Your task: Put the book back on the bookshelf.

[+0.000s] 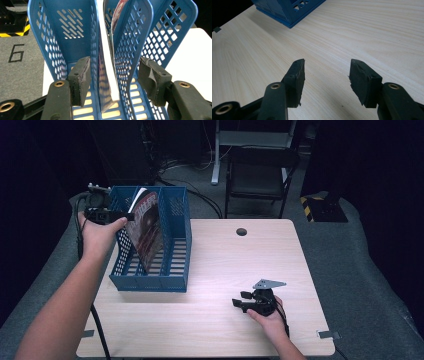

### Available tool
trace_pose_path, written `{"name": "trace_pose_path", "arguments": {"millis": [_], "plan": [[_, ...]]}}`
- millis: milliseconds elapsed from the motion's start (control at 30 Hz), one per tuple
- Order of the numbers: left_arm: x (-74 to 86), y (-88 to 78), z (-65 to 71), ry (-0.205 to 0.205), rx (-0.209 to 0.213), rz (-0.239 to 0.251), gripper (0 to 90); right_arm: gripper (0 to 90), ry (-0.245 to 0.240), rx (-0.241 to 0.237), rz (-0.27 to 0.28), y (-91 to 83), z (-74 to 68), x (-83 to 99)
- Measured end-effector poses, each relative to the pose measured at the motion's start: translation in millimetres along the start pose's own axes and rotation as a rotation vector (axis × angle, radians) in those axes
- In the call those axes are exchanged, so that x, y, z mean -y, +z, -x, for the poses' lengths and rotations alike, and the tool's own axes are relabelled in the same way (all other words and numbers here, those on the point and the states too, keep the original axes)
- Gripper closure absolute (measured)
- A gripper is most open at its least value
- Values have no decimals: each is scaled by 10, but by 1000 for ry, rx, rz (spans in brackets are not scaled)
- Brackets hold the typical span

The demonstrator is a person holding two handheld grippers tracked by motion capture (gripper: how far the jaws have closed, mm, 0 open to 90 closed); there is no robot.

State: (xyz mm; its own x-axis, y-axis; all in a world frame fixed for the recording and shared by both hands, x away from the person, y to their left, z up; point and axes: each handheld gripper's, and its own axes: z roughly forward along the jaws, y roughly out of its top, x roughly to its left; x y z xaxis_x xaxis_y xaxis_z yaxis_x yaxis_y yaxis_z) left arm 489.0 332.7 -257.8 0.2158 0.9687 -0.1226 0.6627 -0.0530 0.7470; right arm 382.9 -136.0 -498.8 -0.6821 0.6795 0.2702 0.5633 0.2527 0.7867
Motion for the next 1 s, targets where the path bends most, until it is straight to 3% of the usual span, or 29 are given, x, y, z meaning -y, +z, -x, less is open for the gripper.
{"name": "trace_pose_path", "arguments": {"millis": [333, 867, 1000], "plan": [[-23, -124, 75, 40, 39, 5, 442, 458, 14, 3, -13, -2, -3, 13], [54, -340, 449, 152, 132, 25, 442, 456, 5, 5, 3, -29, -18, -4], [93, -345, 554, 189, 160, 9, 442, 456, 6, 7, 2, -28, -13, -8]]}}
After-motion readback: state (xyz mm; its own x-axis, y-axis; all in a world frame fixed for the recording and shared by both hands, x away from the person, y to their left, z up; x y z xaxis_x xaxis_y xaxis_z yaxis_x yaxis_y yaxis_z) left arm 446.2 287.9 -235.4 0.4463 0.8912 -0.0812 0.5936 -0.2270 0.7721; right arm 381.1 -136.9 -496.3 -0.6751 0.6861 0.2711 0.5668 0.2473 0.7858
